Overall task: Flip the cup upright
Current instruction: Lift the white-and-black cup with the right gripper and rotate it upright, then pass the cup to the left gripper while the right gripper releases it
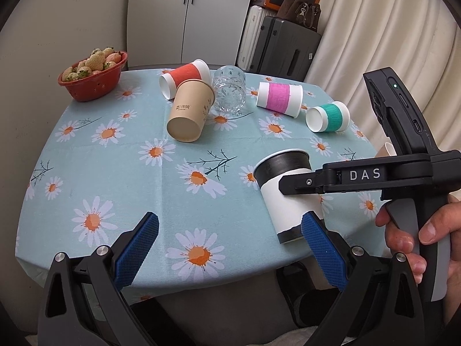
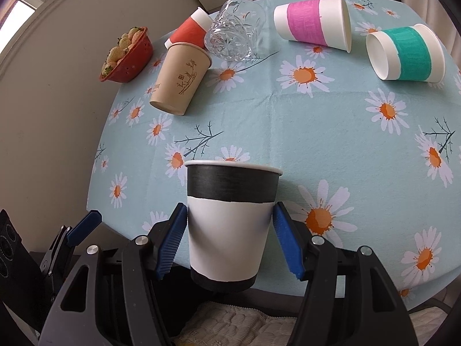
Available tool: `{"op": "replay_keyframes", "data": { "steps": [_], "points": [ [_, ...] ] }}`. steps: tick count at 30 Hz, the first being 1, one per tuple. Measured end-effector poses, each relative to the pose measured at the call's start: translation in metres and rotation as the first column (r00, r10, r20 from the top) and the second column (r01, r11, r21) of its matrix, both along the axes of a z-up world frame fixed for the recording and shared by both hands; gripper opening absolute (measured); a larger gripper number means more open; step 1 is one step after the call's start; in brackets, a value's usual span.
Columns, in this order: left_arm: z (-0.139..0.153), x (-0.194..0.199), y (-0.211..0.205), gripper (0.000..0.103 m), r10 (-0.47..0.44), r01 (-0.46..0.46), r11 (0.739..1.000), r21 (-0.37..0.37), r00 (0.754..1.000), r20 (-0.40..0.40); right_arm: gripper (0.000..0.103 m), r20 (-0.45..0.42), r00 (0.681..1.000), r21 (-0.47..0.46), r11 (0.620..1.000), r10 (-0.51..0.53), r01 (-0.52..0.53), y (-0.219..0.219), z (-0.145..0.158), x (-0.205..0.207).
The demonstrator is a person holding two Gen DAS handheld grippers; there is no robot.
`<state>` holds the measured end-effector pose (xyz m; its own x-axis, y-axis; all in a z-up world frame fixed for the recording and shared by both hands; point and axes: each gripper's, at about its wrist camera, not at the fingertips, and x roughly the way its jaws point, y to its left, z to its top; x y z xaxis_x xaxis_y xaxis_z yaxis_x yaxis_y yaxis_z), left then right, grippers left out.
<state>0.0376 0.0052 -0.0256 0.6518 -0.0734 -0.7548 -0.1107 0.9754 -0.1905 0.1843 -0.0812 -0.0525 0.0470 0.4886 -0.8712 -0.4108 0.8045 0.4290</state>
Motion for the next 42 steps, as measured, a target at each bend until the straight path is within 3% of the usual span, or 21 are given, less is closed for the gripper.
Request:
{"op": "replay_keyframes", "data": {
  "steps": [8,16,22,25,32,38,42],
  "points": [
    [-0.004,0.013,-0.004,0.097,-0.053,0.047,0.995,-0.084,0.996,-0.066,0.066,-0.001,0.999,0.068,0.997,-0.032,0.032,-0.016,0.019,0.005],
    [-0.010,0.055,-0.014,0.096,-0.085,0.044,0.976,-0.213,0.979,-0.187,0.066,0.058,0.990,0.154,0.981,-0.126,0.116,-0.073,0.056,0.003],
    [-0.008,0.087,-0.036,0.092,-0.121,0.072,0.978,-0.196,0.960,-0.251,0.066,0.069,0.986,0.222,0.966,-0.153,0.134,-0.111,0.076,-0.009],
    [-0.011,0.102,-0.047,0.087,-0.123,0.083,0.986,-0.148,0.948,-0.292,0.066,0.051,0.985,0.259,0.955,-0.166,0.147,-0.127,0.078,-0.015],
    [-0.031,0.119,-0.055,0.066,-0.089,0.062,0.995,-0.082,0.917,-0.388,0.066,0.048,0.989,0.312,0.943,-0.137,0.116,-0.143,0.080,-0.034],
    [-0.025,0.116,-0.049,0.065,-0.051,0.021,0.996,-0.084,0.927,-0.372,0.066,0.040,0.991,0.346,0.932,-0.131,0.109,-0.144,0.079,-0.038],
    [-0.007,0.108,-0.048,0.064,-0.040,0.015,0.997,-0.081,0.947,-0.318,0.066,0.044,0.990,0.351,0.930,-0.133,0.109,-0.144,0.078,-0.040]
  ]
}}
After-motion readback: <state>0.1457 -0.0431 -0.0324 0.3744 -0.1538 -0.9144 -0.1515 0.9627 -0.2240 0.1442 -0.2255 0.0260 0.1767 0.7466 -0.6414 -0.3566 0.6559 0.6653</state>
